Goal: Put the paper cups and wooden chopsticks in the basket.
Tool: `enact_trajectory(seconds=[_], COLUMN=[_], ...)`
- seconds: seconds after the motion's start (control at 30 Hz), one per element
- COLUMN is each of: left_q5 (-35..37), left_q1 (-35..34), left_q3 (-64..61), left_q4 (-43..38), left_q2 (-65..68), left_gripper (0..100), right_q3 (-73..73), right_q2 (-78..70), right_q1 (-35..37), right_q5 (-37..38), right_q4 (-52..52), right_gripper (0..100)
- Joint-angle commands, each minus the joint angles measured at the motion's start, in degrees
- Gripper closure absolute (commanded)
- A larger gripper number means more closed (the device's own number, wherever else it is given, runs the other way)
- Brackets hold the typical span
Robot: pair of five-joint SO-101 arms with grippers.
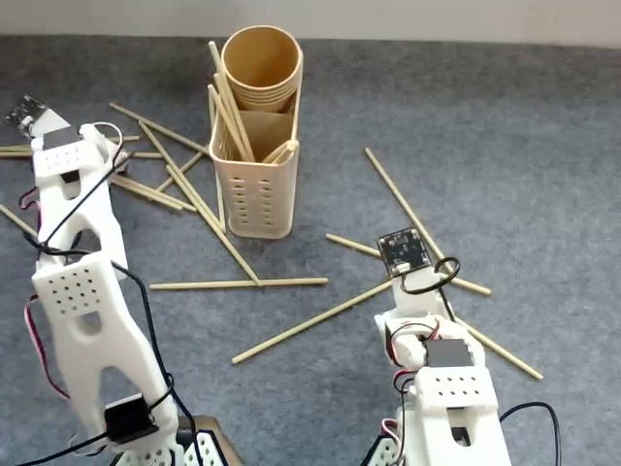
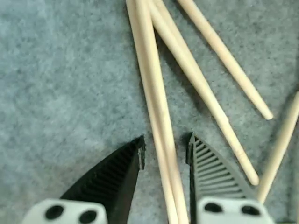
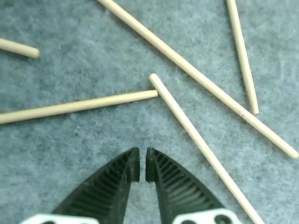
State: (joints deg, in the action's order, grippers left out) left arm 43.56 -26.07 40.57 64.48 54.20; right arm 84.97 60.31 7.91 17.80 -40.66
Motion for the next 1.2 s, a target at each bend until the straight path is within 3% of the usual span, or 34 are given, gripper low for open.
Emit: enact_trajectory(seconds=[0.0, 0.1, 0.27, 0.53, 0.87, 1.17], left_q5=[-2.46, -5.54, -8.97, -21.71, -31.91, -32.53], left_q1=[0.84, 0.92, 0.75, 5.76, 19.47, 32.92], left_q3=[4.79, 7.96, 18.15, 56.66, 54.81, 54.46], left_q4=[0.97, 1.32, 4.22, 13.10, 10.29, 9.85], left_q2=[1.27, 2.51, 2.59, 1.63, -24.84, -30.46], left_gripper=[89, 100, 100, 100, 100, 100], right_q3=[-0.31, -0.31, -0.31, -0.31, -0.31, -0.31], right_q2=[0.75, 0.75, 0.75, 0.75, 0.75, 0.84], right_q1=[0.40, 0.40, 0.40, 0.40, 0.40, 0.40], right_q5=[0.70, 0.70, 0.70, 0.70, 0.70, 0.70], right_q4=[0.75, 0.75, 0.75, 0.75, 0.75, 0.75], right_gripper=[94.6, 94.6, 94.6, 94.6, 94.6, 94.6])
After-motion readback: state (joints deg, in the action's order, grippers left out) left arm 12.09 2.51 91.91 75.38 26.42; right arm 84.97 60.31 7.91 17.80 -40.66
